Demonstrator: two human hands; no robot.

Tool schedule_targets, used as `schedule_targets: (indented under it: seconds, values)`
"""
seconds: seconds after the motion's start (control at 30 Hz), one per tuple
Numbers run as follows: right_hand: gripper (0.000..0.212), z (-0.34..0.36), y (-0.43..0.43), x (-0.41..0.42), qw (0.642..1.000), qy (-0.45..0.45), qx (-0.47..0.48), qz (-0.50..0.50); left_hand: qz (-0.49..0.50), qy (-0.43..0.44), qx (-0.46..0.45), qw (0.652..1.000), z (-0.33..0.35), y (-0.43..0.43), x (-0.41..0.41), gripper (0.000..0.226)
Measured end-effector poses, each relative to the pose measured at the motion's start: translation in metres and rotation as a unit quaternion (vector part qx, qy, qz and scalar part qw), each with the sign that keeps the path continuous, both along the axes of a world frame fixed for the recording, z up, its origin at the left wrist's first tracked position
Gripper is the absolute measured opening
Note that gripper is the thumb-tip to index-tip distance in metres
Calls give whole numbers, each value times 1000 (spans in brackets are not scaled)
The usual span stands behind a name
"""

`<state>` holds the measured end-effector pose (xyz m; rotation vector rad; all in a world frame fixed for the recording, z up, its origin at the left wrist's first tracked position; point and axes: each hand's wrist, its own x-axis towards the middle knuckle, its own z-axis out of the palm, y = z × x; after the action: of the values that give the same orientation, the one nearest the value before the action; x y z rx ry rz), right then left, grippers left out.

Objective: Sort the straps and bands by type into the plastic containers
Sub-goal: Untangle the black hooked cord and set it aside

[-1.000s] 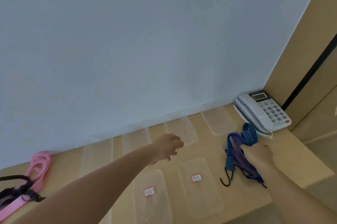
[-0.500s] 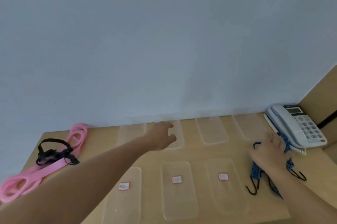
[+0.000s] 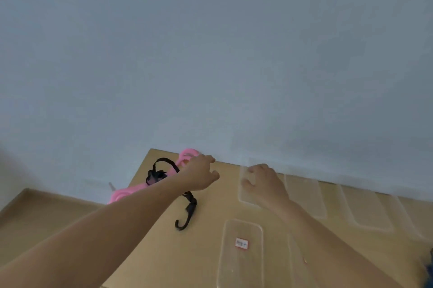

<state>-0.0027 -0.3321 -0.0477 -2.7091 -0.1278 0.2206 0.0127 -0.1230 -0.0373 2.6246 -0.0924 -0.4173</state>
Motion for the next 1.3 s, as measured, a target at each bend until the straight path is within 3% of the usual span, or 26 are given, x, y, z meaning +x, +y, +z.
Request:
schedule_targets:
  seconds: [0.13, 0.23, 0.3, 0.43, 0.6, 0.83, 0.9, 0.97, 1.0, 1.13, 1.23, 1.3]
  values:
    - [45, -20, 74, 7, 997, 42, 1, 70, 32, 2, -19, 999, -11, 58, -3, 46]
    - [24, -45, 116, 9, 990, 79, -31, 117, 57, 9, -30, 998, -19, 89, -11, 24]
    - [22, -63, 140, 9, 988, 98, -41, 117, 74, 8, -36, 997, -28, 108, -14, 15]
    - [35, -92, 161, 4, 988, 130, -34, 79, 77, 15, -66, 995, -37, 130, -20, 29]
    - [17, -101, 163, 3, 991, 117, -27, 63, 31, 19, -64, 997, -38, 139, -13, 39]
    - [15, -11, 146, 23, 989, 52, 128, 42, -77, 25, -76, 994, -16, 127, 12, 73]
    - [22, 29, 142, 25, 982, 5, 185, 35, -76, 28, -109, 991, -2, 116, 18, 52]
    - [13, 60, 138, 27, 970, -18, 240, 21, -45, 5, -128, 991, 12, 108, 23, 12]
    - [9, 74, 135, 28, 962, -27, 271, 17, -26, -13, -144, 989, 19, 104, 25, 5]
    - [14, 108, 122, 31, 922, -33, 385, -15, 54, -22, -289, 956, 46, 97, 29, 23]
    - [19, 120, 110, 31, 906, -51, 419, -28, 54, -69, -369, 925, 74, 86, 27, 7]
    - [19, 123, 101, 32, 898, -66, 432, -39, 74, -126, -416, 898, 90, 80, 30, 15]
